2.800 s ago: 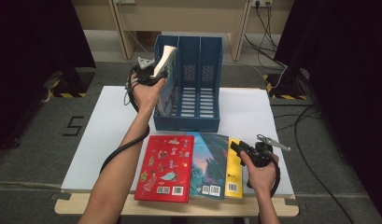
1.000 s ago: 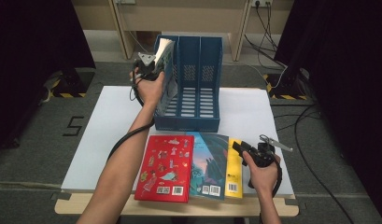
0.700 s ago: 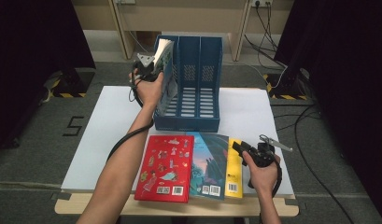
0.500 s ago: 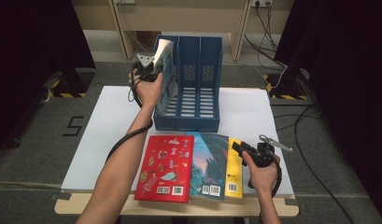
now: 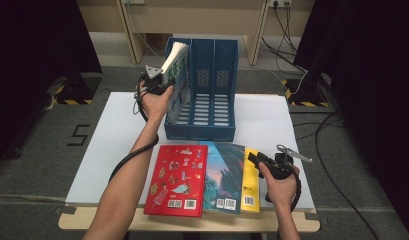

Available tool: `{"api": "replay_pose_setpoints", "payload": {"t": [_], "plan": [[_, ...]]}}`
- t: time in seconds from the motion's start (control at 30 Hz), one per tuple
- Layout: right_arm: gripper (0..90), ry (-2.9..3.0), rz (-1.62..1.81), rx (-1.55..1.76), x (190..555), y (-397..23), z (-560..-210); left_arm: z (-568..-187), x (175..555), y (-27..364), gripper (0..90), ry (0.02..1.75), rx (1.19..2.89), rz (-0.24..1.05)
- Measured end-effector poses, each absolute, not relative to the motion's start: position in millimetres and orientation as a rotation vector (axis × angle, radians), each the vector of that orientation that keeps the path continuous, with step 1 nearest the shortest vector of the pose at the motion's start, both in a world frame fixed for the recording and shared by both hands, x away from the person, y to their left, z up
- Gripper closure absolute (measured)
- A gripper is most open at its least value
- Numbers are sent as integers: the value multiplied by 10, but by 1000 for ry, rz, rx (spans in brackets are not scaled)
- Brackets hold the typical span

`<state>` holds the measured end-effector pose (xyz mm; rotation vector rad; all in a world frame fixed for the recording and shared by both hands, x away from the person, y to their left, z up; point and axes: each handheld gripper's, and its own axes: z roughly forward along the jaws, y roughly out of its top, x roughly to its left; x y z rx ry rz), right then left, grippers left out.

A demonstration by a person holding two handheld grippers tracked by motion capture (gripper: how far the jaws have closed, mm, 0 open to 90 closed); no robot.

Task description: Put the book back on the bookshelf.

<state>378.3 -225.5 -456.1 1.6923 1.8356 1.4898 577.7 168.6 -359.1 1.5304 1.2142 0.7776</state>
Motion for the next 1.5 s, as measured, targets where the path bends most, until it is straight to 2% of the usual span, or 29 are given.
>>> {"api": "replay_pose_setpoints", "payload": {"t": [0.3,0.53,0.8,1.0,1.5], "plan": [[540,1849,1483,1694,3791,-2246,-4581,-3459,5872,1636,656,1203,1548,782],[538,1864,1477,1707,3794,-2240,-4600,-3409,5933,1581,732,1231,1605,783],[539,1853,1487,1703,3794,-2250,-4585,-3414,5892,1611,740,1255,1511,831],[539,1854,1488,1703,3796,-2262,-4587,-3355,5838,1590,738,1242,1412,931],[539,1836,1495,1692,3784,-2301,-4565,-3556,5886,1519,730,1277,1431,985]]}}
